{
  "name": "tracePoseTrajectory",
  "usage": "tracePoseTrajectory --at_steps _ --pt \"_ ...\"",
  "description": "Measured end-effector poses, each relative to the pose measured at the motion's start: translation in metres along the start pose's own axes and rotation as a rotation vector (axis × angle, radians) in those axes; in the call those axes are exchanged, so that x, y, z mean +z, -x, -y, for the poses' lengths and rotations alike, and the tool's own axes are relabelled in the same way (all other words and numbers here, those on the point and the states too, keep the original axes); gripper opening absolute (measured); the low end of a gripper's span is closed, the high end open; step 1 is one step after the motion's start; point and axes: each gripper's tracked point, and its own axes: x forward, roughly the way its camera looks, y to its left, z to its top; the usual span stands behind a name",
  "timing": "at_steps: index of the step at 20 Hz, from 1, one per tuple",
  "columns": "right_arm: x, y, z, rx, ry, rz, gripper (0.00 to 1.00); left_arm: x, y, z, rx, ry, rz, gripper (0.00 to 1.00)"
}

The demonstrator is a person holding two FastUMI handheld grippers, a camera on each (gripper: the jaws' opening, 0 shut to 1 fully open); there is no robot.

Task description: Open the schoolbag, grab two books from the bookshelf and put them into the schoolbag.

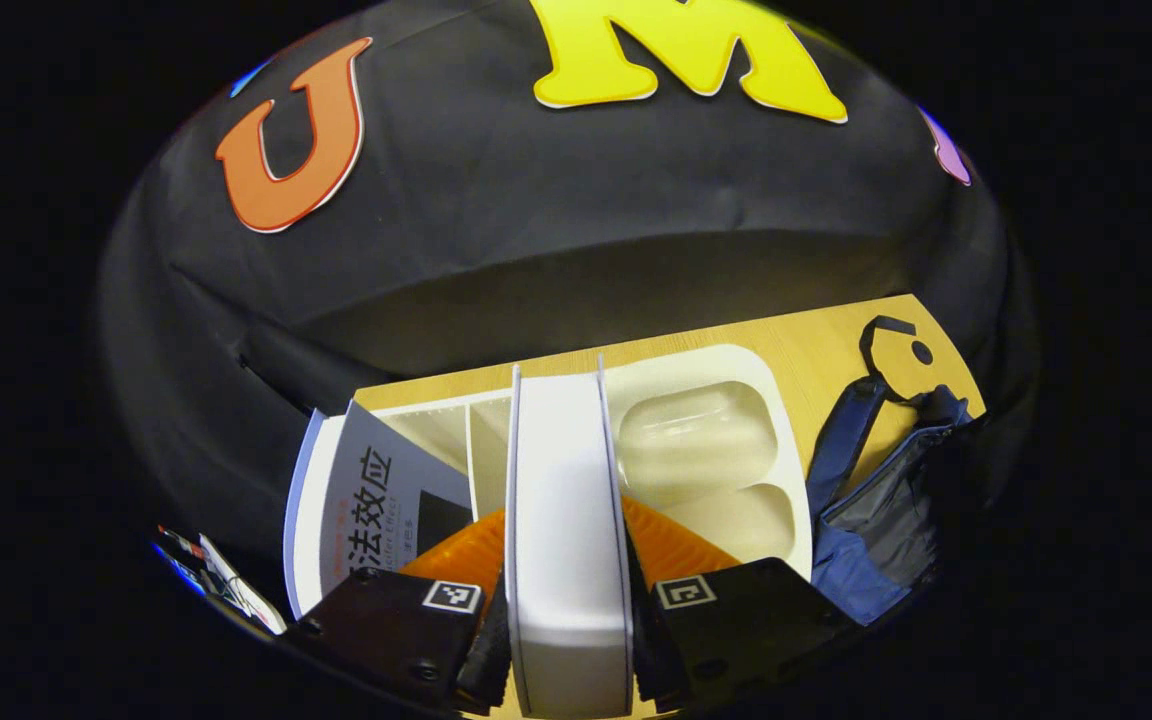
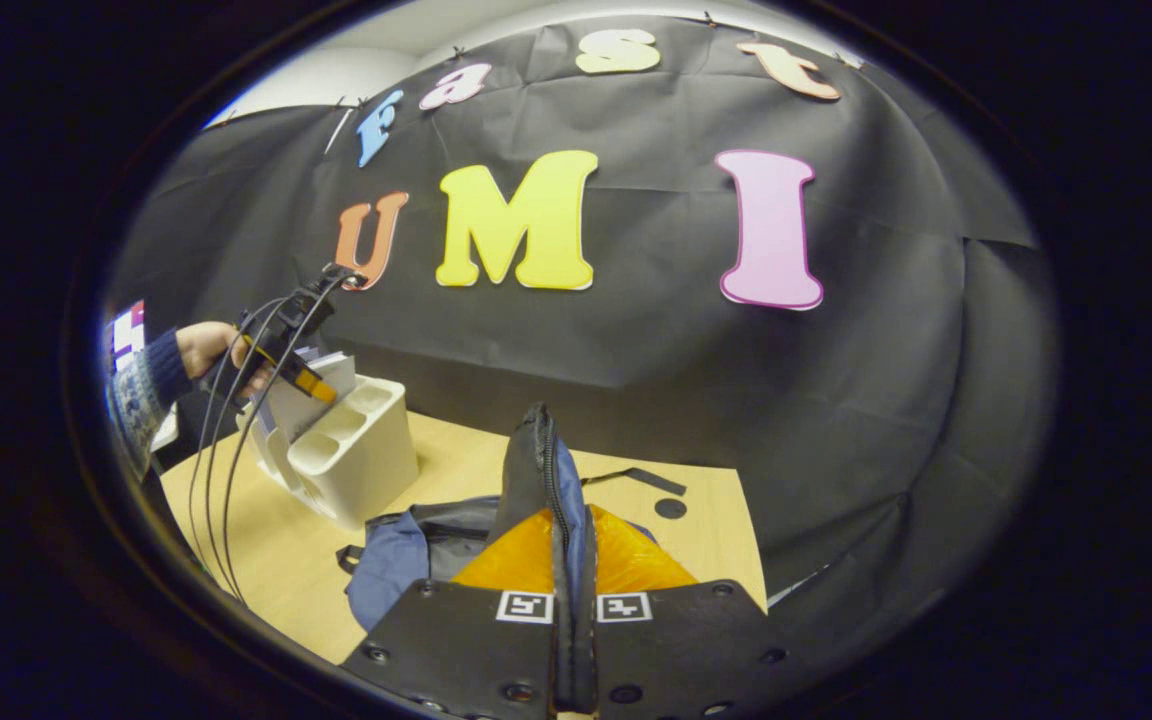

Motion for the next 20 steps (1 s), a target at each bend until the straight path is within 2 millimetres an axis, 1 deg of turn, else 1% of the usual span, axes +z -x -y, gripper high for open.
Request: tracePoseTrajectory --at_steps 1,2,3,5,8,10,11,12,13,15,16,17,19,20 --pt "-0.002 0.000 0.000 0.004 -0.004 0.002 0.01 0.000 0.001 0.002 0.003 -0.005 0.000 0.48" --pt "-0.002 -0.001 0.001 0.008 -0.009 0.003 0.01 -0.002 0.001 0.000 0.005 -0.005 -0.013 0.54" --pt "-0.004 -0.001 0.001 0.011 -0.013 0.002 0.01 -0.005 0.003 -0.001 0.013 -0.004 -0.024 0.48" --pt "-0.005 -0.002 0.003 0.012 -0.019 0.003 0.01 -0.014 0.009 -0.008 0.043 0.012 -0.046 0.48" --pt "-0.008 -0.003 0.006 0.010 -0.027 0.008 0.01 -0.020 0.021 -0.016 0.053 0.060 -0.014 0.47" --pt "-0.011 -0.004 0.005 0.011 -0.024 0.007 0.01 -0.026 0.036 -0.018 0.054 0.093 0.007 0.48" --pt "-0.013 -0.005 0.004 0.009 -0.024 0.004 0.01 -0.029 0.046 -0.018 0.050 0.102 0.018 0.52" --pt "-0.014 -0.006 0.004 0.008 -0.021 -0.001 0.01 -0.032 0.056 -0.018 0.042 0.104 0.034 0.47" --pt "-0.015 -0.008 0.002 0.010 -0.016 -0.002 0.01 -0.036 0.064 -0.017 0.029 0.109 0.047 0.47" --pt "-0.017 -0.010 -0.001 0.009 -0.005 -0.004 0.01 -0.048 0.084 -0.013 0.002 0.116 0.068 0.47" --pt "-0.017 -0.010 -0.003 0.008 -0.001 -0.005 0.01 -0.056 0.093 -0.014 -0.008 0.125 0.080 0.52" --pt "-0.018 -0.011 -0.006 0.010 0.005 -0.006 0.01 -0.063 0.102 -0.015 -0.013 0.140 0.091 0.47" --pt "-0.020 -0.014 -0.010 0.021 0.002 -0.015 0.01 -0.076 0.117 -0.020 -0.031 0.185 0.111 0.47" --pt "-0.019 -0.015 -0.013 0.025 0.000 -0.019 0.01 -0.083 0.123 -0.023 -0.038 0.209 0.118 0.51"
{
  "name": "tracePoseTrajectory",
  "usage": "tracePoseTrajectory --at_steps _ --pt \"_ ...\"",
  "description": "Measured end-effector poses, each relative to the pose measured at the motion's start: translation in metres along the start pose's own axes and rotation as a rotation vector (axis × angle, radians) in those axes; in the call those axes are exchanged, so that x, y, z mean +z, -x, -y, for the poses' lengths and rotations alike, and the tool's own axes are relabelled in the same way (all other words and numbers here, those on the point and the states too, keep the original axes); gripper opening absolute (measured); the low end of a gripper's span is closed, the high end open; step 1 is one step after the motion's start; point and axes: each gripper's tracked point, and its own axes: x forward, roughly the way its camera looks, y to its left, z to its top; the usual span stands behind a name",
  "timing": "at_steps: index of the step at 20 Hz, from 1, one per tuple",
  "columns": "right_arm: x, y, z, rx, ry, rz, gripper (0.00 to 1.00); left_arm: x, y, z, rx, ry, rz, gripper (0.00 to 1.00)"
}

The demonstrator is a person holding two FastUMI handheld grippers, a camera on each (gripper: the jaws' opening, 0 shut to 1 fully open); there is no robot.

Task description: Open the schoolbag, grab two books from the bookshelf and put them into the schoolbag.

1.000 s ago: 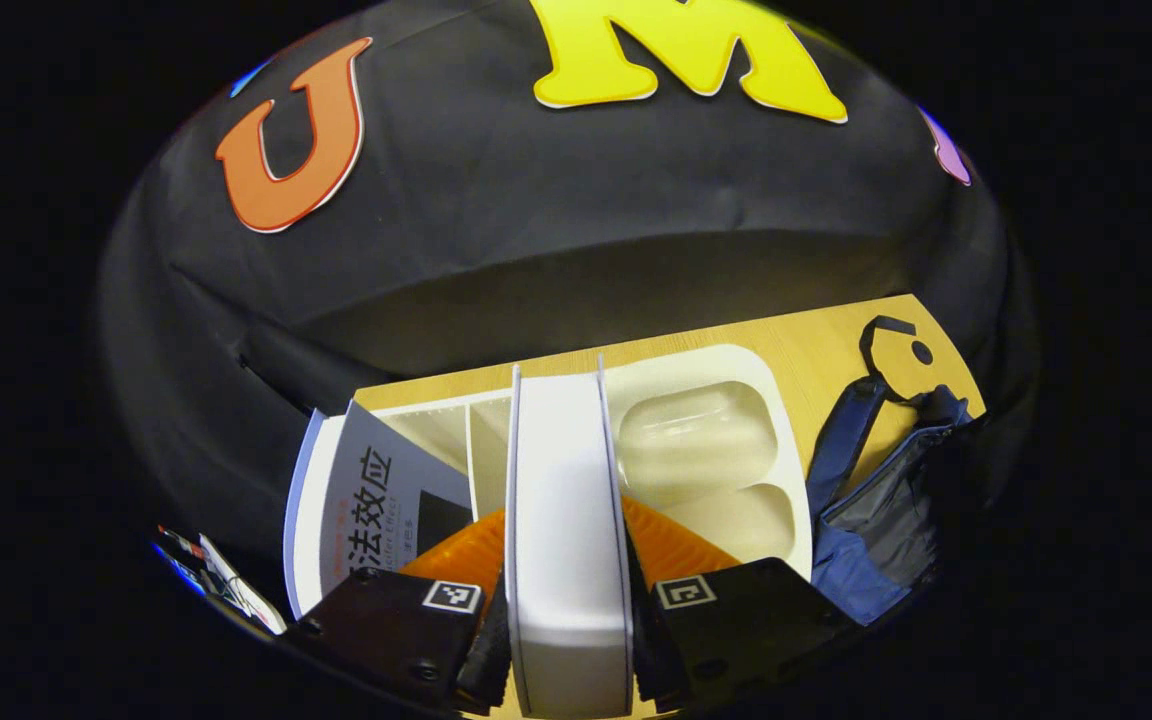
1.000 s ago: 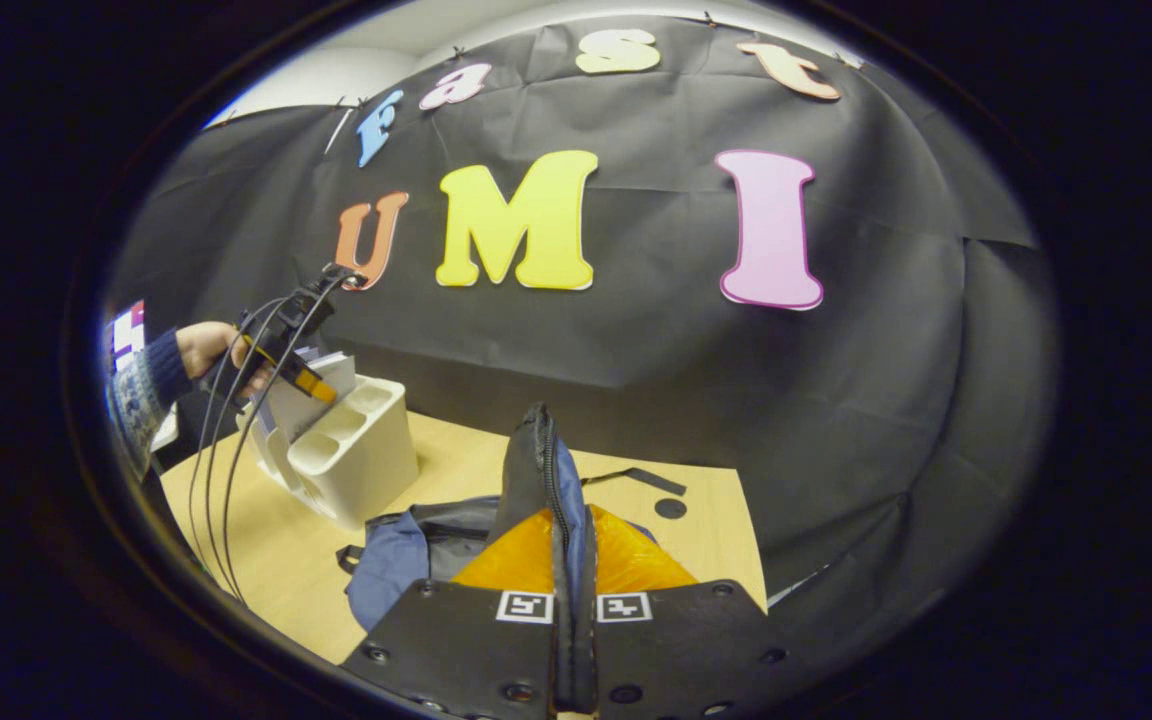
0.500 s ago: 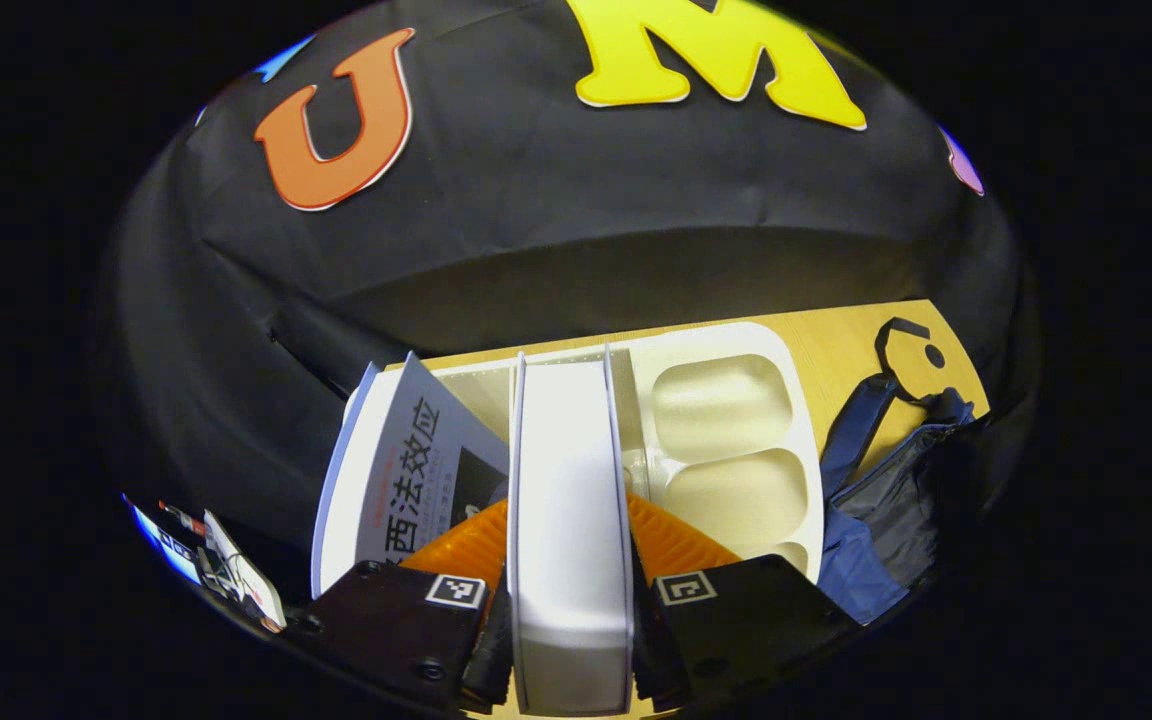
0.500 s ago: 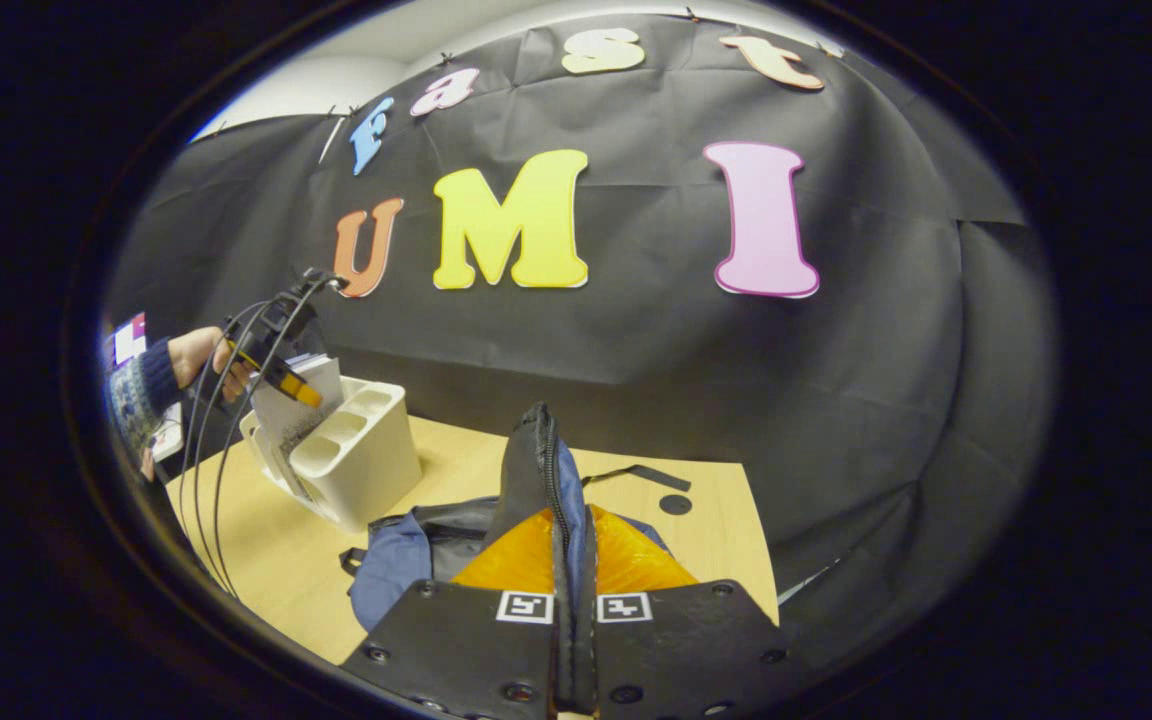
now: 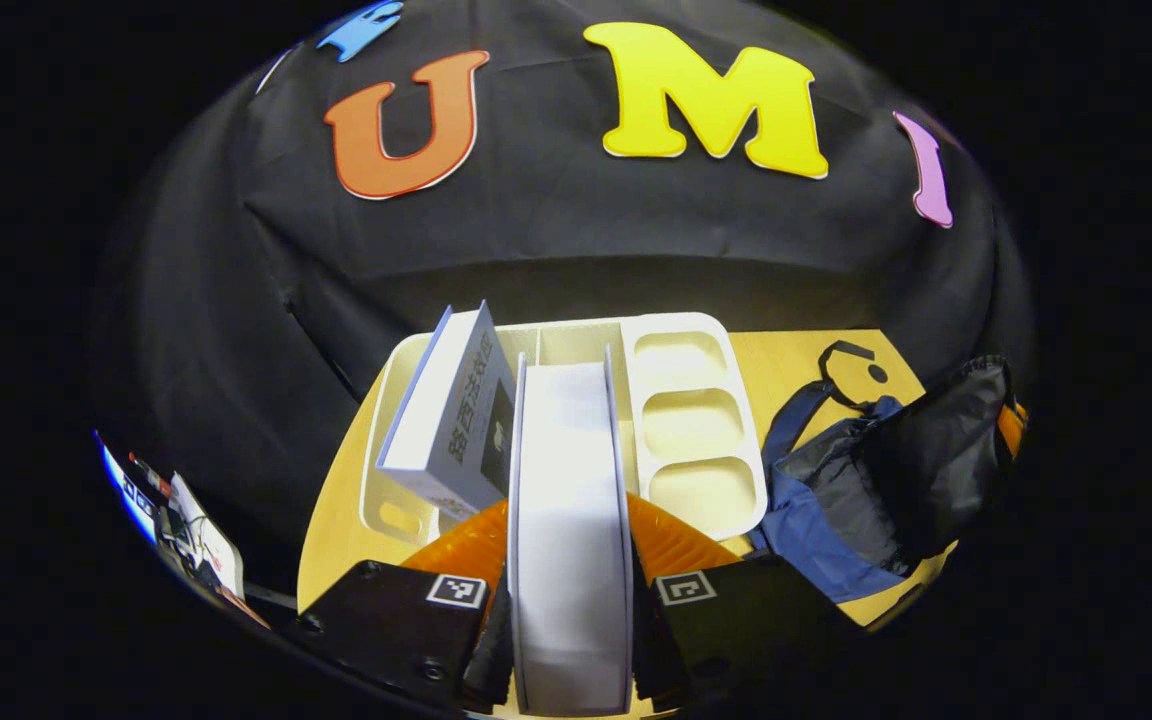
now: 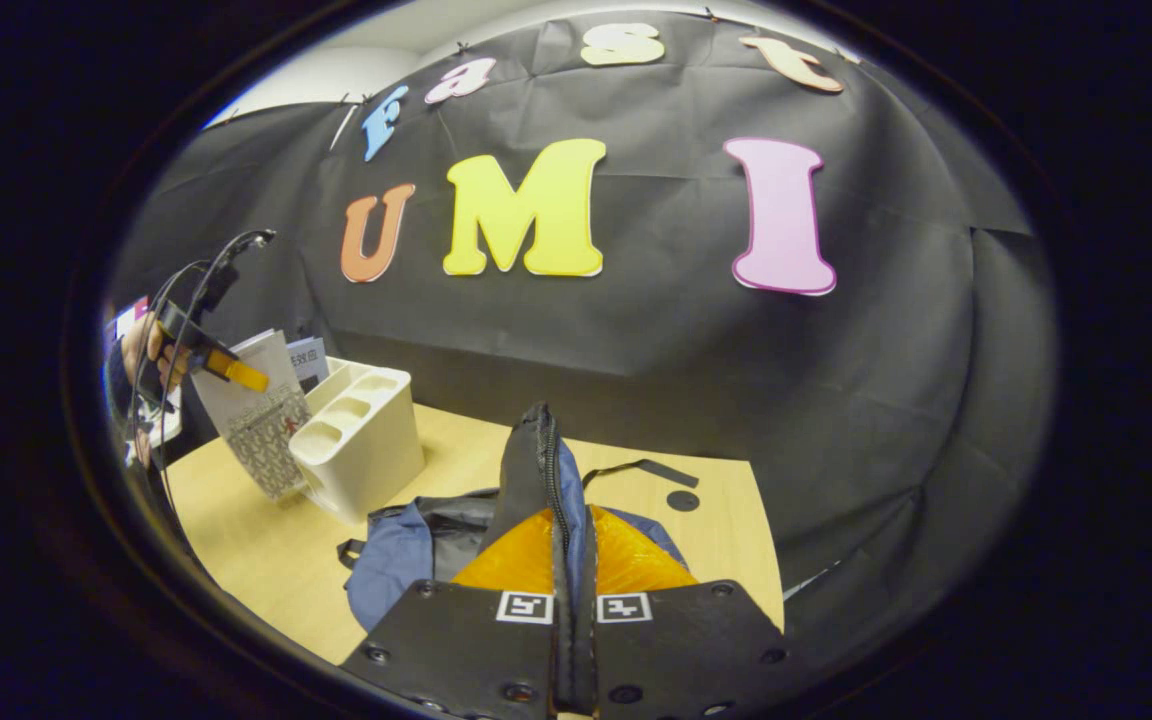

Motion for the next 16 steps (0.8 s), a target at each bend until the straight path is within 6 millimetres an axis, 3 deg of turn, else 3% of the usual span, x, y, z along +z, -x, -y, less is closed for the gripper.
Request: tracePoseTrajectory --at_steps 4,10,16 --pt "0.002 -0.002 -0.006 -0.006 0.019 -0.005 0.01 -0.028 0.027 -0.014 -0.044 0.114 0.019 0.47" --pt "0.005 -0.005 -0.010 -0.016 0.013 -0.009 0.01 -0.072 0.052 -0.012 -0.189 0.386 0.032 0.47" --pt "0.004 -0.009 -0.011 -0.023 0.006 -0.021 0.01 -0.099 0.060 0.014 -0.318 0.540 0.030 0.47"
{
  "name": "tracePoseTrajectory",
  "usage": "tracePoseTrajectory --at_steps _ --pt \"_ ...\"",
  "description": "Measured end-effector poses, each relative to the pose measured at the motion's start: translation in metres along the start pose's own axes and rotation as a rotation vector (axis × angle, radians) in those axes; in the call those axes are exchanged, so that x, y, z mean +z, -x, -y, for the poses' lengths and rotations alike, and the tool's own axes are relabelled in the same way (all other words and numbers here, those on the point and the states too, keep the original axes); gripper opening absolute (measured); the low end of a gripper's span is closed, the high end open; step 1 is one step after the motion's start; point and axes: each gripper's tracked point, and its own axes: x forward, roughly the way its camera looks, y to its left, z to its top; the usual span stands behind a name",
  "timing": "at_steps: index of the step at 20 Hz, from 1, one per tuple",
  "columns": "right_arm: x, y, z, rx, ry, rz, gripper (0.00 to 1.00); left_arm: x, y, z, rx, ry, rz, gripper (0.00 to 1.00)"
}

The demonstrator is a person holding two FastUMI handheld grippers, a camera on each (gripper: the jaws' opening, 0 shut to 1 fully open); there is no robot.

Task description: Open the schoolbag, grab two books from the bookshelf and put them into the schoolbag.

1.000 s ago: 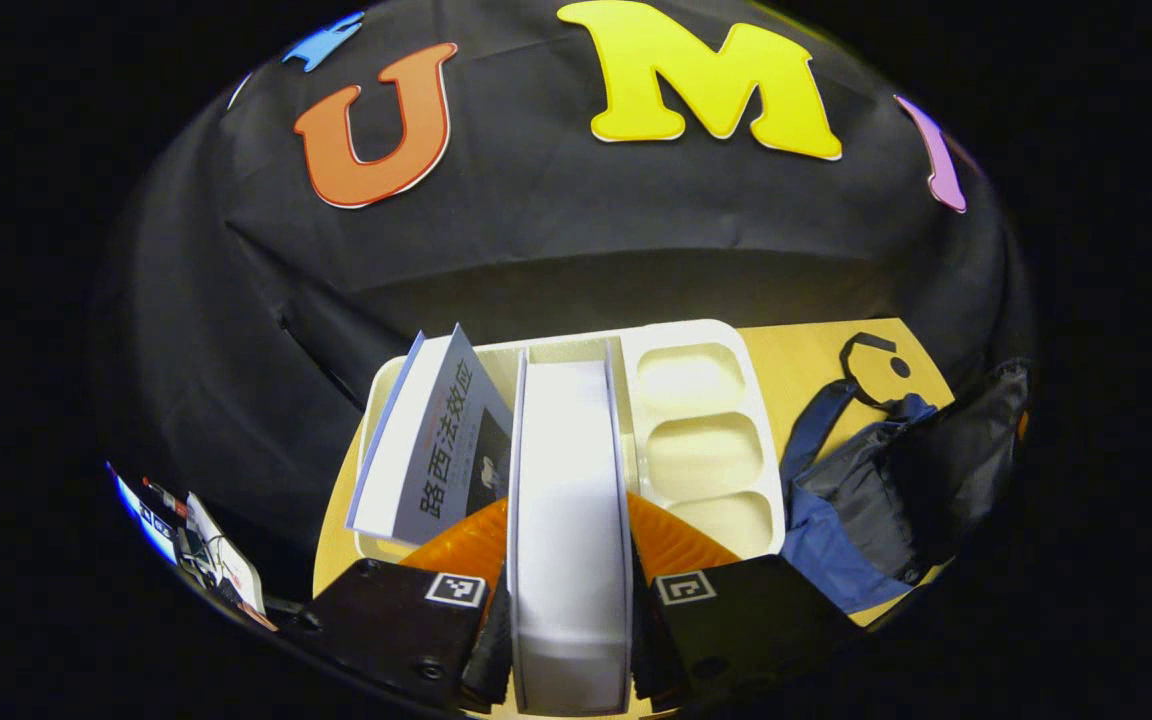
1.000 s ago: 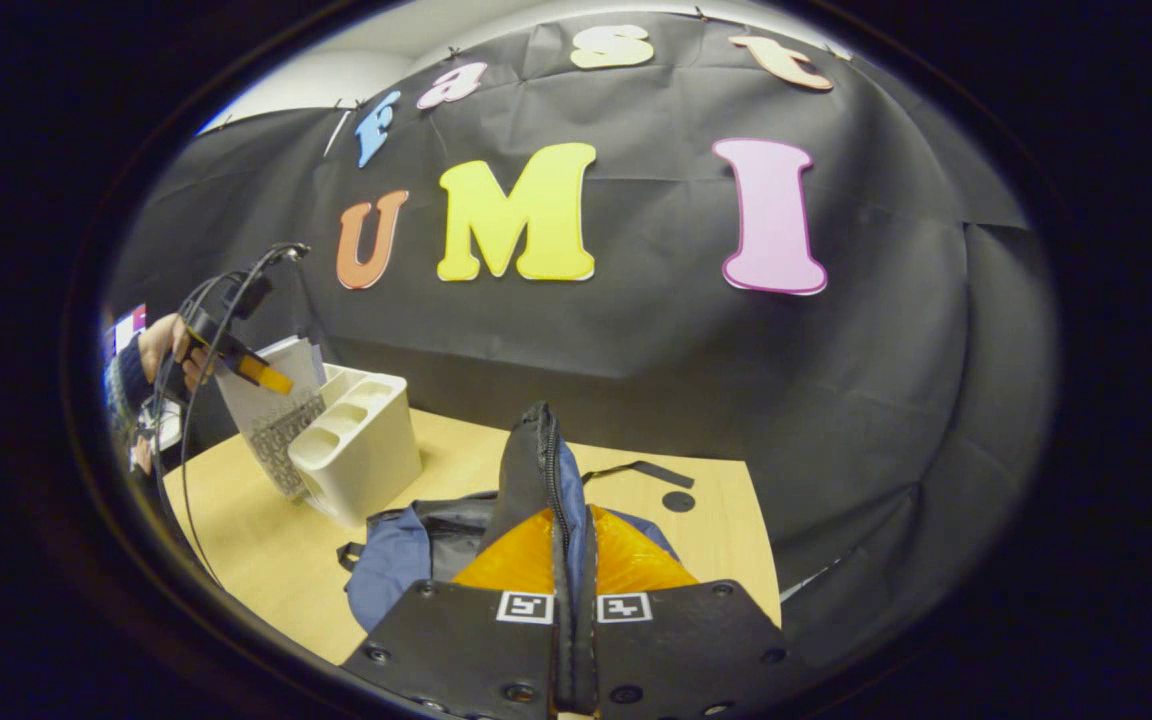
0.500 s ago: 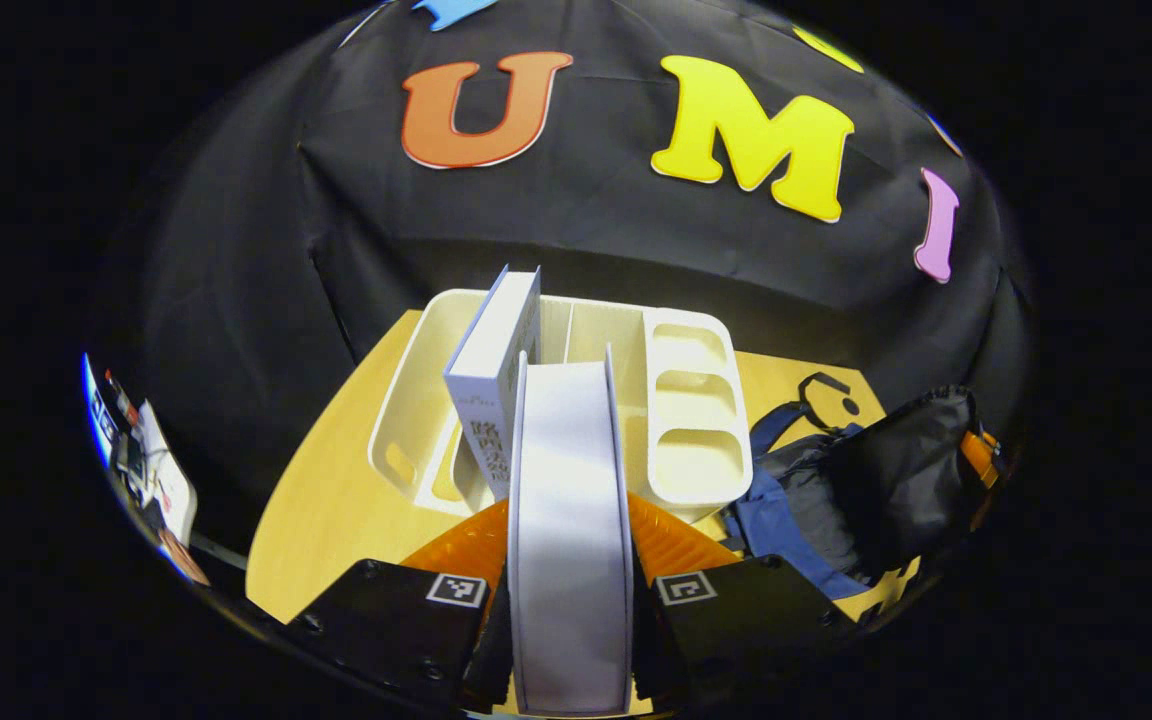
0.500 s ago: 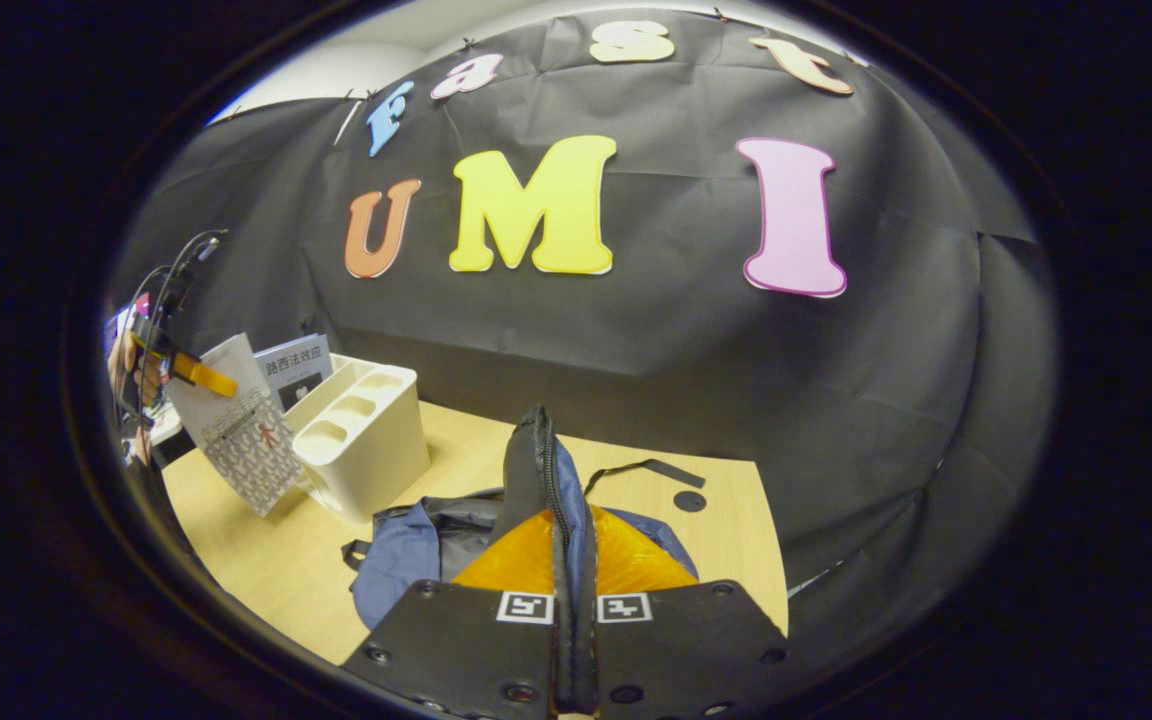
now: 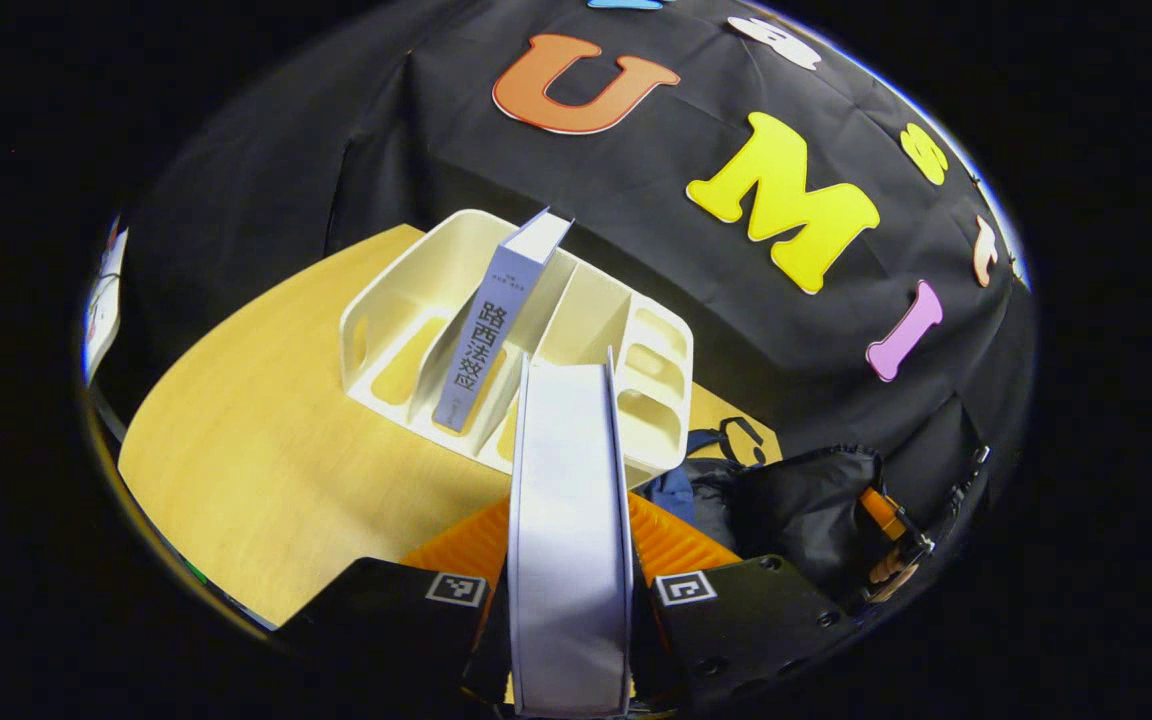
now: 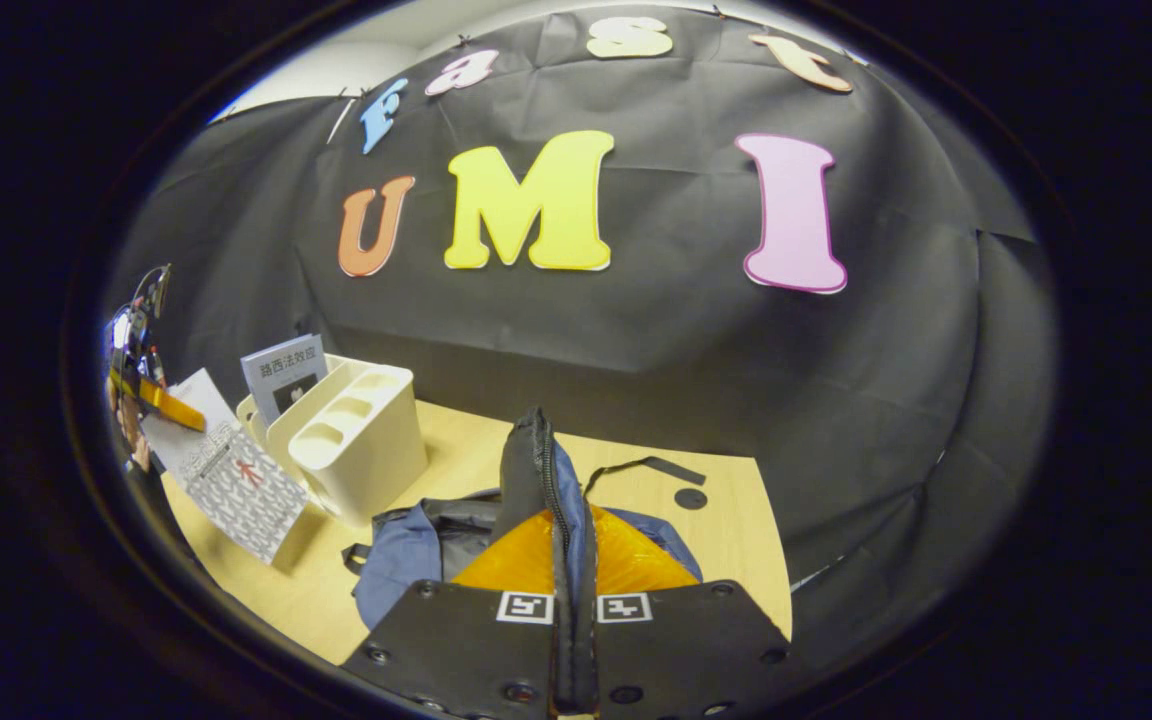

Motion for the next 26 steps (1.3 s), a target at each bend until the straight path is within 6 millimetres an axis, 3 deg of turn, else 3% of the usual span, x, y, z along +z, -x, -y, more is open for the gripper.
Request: tracePoseTrajectory --at_steps 3,6,7,11,14,24,25,26 --pt "0.002 0.000 -0.003 0.005 0.007 0.005 0.01 -0.020 -0.007 0.016 -0.054 0.052 -0.019 0.47" --pt "0.004 0.001 -0.002 0.015 0.006 0.011 0.01 -0.040 -0.013 0.045 -0.129 0.103 -0.041 0.47" --pt "0.004 0.001 -0.002 0.021 0.002 0.011 0.01 -0.043 -0.016 0.055 -0.148 0.112 -0.044 0.43" --pt "0.008 0.000 0.004 0.038 -0.014 0.018 0.01 -0.056 -0.029 0.092 -0.211 0.146 -0.048 0.52" --pt "0.013 0.003 0.005 0.050 -0.010 0.032 0.01 -0.063 -0.045 0.118 -0.259 0.180 -0.050 0.47" --pt "0.019 0.002 0.004 0.129 -0.048 0.059 0.01 -0.090 -0.124 0.209 -0.360 0.228 -0.105 0.47" --pt "0.021 0.001 0.007 0.125 -0.054 0.061 0.01 -0.093 -0.132 0.216 -0.365 0.240 -0.111 0.43" --pt "0.022 0.001 0.008 0.121 -0.063 0.058 0.01 -0.096 -0.140 0.222 -0.365 0.254 -0.118 0.48"
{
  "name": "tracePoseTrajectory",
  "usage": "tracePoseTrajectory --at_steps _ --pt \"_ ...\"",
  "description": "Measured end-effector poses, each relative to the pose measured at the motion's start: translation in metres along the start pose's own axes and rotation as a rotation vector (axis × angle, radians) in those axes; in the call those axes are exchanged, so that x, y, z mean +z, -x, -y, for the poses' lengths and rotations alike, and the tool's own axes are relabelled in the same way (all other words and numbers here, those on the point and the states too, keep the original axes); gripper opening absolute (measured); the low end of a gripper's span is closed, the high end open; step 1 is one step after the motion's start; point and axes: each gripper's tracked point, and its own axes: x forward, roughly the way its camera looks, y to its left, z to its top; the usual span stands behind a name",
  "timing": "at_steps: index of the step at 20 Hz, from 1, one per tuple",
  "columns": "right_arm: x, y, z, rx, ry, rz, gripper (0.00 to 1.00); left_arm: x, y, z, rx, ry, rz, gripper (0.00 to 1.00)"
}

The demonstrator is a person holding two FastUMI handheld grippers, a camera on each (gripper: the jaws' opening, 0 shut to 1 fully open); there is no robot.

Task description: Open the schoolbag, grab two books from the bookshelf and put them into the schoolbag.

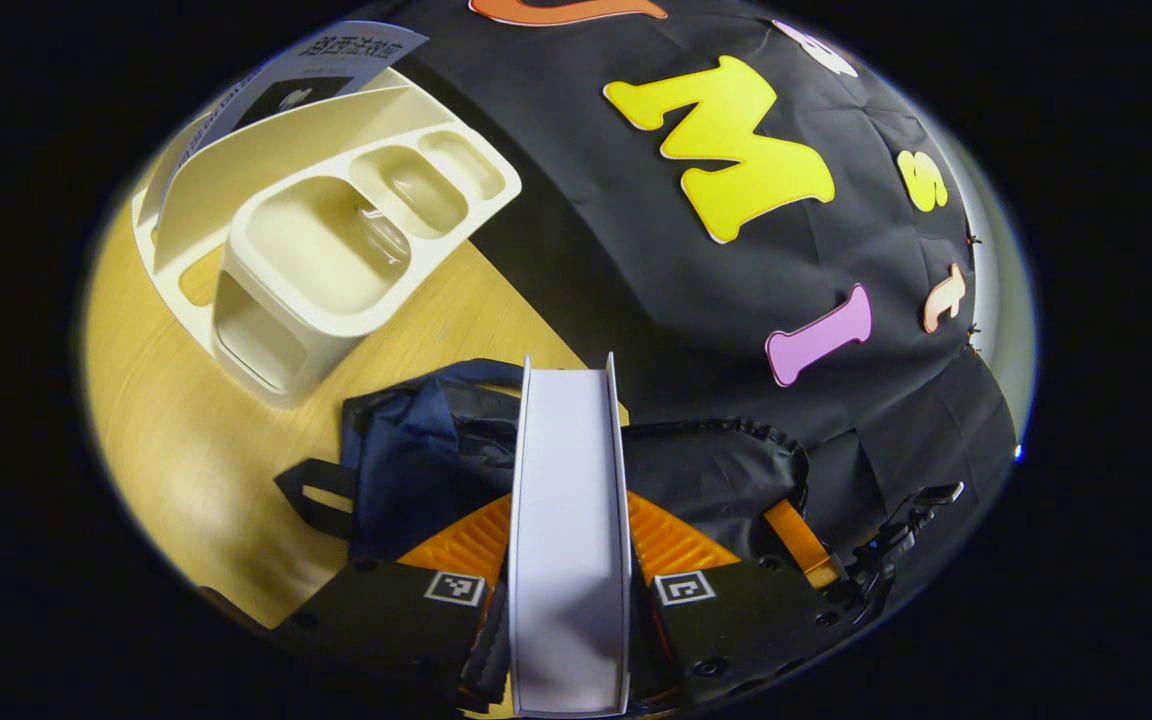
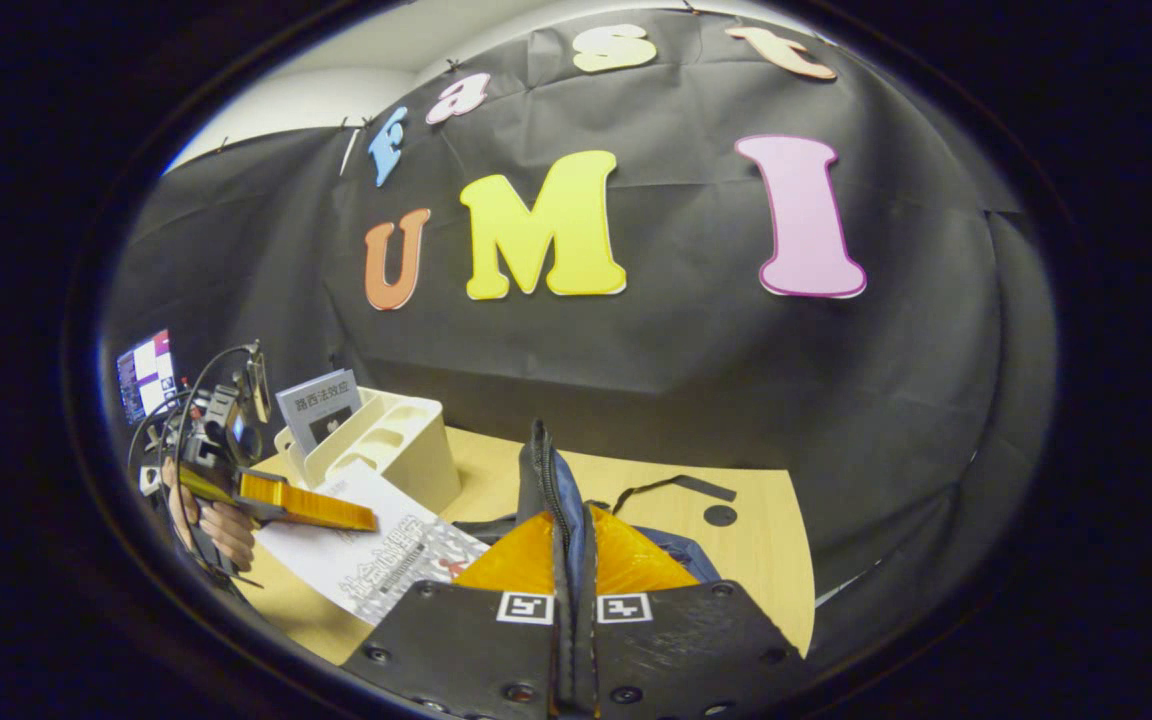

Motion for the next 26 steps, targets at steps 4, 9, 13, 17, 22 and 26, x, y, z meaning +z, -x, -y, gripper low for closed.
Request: tracePoseTrajectory --at_steps 4,9,13,17,22,26 --pt "0.008 0.002 -0.001 0.004 -0.028 0.016 0.02 -0.007 -0.045 0.003 -0.019 0.038 0.006 0.47" --pt "0.006 0.002 -0.006 0.012 -0.041 0.018 0.01 -0.030 -0.084 -0.003 -0.037 0.088 0.026 0.47" --pt "0.016 0.008 -0.011 0.011 -0.040 0.054 0.01 -0.050 -0.107 0.001 -0.089 0.045 0.086 0.47" --pt "0.018 0.008 -0.014 0.003 -0.023 0.059 0.01 -0.092 -0.133 -0.007 -0.117 0.120 0.037 0.48" --pt "0.009 0.005 -0.015 0.006 -0.040 0.042 0.01 -0.108 -0.143 -0.028 0.000 -0.038 0.029 0.63" --pt "0.000 0.004 -0.010 -0.016 -0.049 0.034 0.01 -0.110 -0.137 -0.029 0.031 -0.136 -0.007 0.86"
